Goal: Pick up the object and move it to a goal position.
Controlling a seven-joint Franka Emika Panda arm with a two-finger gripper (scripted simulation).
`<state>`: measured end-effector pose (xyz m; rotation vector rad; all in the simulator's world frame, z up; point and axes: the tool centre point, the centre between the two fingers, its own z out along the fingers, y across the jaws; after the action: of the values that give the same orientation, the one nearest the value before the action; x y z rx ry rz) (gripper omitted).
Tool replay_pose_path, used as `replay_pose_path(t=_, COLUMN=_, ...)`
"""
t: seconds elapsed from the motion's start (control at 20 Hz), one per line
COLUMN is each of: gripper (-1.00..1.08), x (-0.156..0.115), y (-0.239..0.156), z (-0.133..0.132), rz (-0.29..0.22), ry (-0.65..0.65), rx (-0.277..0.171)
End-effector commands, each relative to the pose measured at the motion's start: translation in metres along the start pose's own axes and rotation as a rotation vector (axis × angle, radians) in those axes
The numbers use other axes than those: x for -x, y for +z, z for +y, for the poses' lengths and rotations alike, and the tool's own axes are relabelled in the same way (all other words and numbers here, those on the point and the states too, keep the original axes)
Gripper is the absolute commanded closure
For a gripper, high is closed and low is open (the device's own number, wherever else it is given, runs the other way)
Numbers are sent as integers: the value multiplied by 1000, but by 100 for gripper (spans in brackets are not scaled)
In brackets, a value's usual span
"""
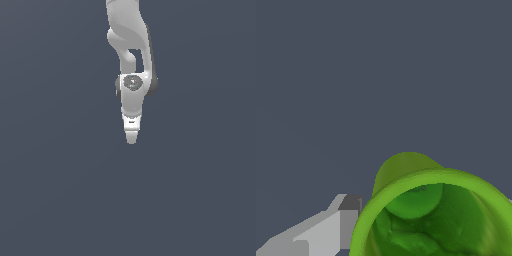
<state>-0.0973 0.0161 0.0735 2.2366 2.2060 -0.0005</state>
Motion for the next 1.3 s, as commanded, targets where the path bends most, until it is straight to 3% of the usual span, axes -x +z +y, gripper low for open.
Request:
replay_pose_path(t=0.0, gripper=108, x=11, y=-15, z=-1, rz=0, ry=0, rx=2)
replay_pose_path(t=1.25, gripper=108, x=182, y=-238, z=-20, rz=4, ry=0, rx=2)
